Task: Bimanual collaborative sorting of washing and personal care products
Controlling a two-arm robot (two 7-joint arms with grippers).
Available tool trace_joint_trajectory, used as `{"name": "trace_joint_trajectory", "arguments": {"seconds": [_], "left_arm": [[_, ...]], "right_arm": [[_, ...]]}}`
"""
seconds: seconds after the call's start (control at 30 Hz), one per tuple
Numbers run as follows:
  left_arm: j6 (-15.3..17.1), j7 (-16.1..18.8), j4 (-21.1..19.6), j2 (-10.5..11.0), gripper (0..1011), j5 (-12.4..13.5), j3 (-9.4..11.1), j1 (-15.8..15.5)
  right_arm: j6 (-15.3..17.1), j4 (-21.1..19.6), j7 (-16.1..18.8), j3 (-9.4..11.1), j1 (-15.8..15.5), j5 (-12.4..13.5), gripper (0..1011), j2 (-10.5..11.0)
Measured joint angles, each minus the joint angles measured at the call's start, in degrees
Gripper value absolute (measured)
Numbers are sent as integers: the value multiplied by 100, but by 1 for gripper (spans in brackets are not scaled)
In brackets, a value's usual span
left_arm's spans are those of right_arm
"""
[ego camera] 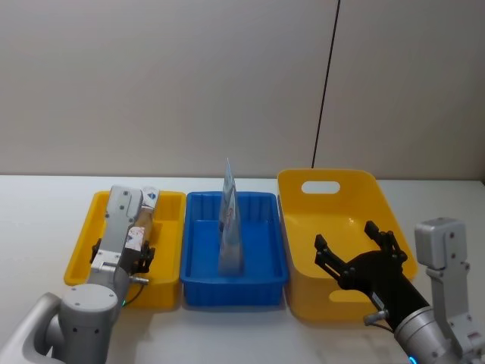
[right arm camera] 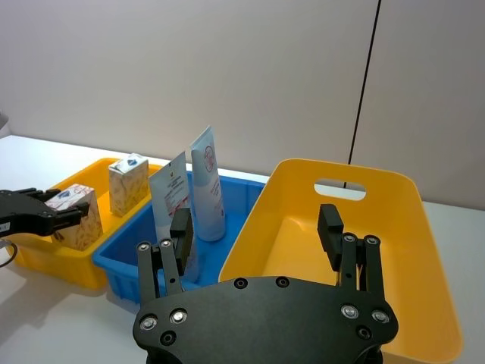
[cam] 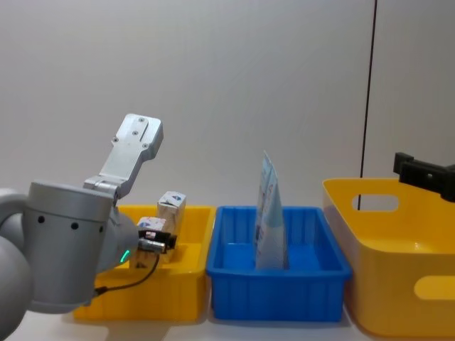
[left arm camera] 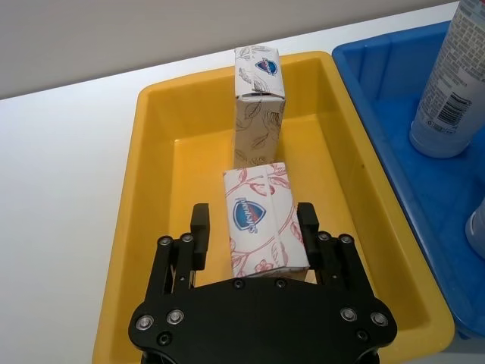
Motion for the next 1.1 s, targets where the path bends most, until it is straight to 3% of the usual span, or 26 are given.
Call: {"name": "trace_joint_trajectory", "arguments": {"seconds": [0.23, 0.3, 0.8, 1.1], "left_arm": [[-15, 0, 52, -26, 463, 30, -38, -36], [-15, 0, 55, -29, 436, 38, -43, -42], [69, -24, -120, 13, 380, 183, -29, -38], [85, -138, -678, 224, 380, 373, 69, 37]], "right_arm": [[0, 0, 0, 0, 0, 0, 1000, 0], [0, 0, 0, 0, 0, 0, 1000, 0], [0, 0, 0, 0, 0, 0, 1000, 0], [0, 0, 0, 0, 0, 0, 1000, 0]]}}
